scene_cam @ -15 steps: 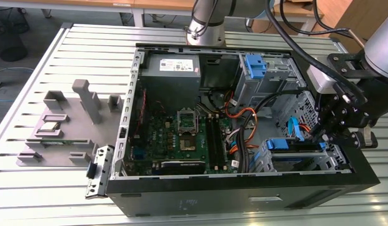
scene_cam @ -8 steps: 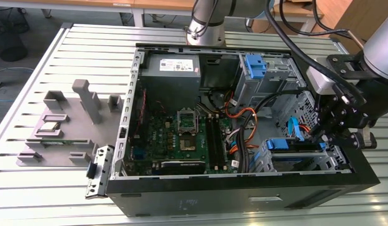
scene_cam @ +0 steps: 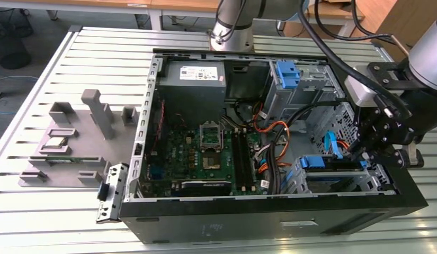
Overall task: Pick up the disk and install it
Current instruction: 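Insert the second disk wire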
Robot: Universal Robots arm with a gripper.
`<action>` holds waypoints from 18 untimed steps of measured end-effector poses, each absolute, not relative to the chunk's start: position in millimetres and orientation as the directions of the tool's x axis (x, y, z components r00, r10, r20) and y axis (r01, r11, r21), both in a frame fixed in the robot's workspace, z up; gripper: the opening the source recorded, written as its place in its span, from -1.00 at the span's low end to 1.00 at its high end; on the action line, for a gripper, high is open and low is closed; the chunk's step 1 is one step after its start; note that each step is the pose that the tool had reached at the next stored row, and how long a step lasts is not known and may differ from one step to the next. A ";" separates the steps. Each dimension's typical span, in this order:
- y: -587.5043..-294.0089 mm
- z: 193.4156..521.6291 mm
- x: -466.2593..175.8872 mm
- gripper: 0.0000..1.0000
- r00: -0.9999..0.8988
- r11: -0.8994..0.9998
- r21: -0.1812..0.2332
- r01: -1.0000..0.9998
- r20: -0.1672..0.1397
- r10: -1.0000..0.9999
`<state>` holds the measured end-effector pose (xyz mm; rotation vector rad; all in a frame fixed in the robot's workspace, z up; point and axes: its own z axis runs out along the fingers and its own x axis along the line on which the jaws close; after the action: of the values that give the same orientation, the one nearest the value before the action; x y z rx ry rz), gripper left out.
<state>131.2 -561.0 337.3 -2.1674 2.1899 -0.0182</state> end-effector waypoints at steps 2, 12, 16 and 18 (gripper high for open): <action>-561.0 336.7 131.2 -0.53 -0.009 0.011 -0.051 -0.999 -0.031 -0.999; -561.0 334.5 131.2 -0.53 -0.009 0.011 -0.051 -0.999 -0.030 -0.999; -561.0 334.5 131.2 -0.55 -0.010 0.011 -0.051 -0.999 -0.030 -1.000; -561.0 334.5 131.2 -0.67 -0.009 0.011 -0.051 -0.999 -0.030 -1.000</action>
<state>131.2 -561.0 334.5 -2.1698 2.1921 -0.0230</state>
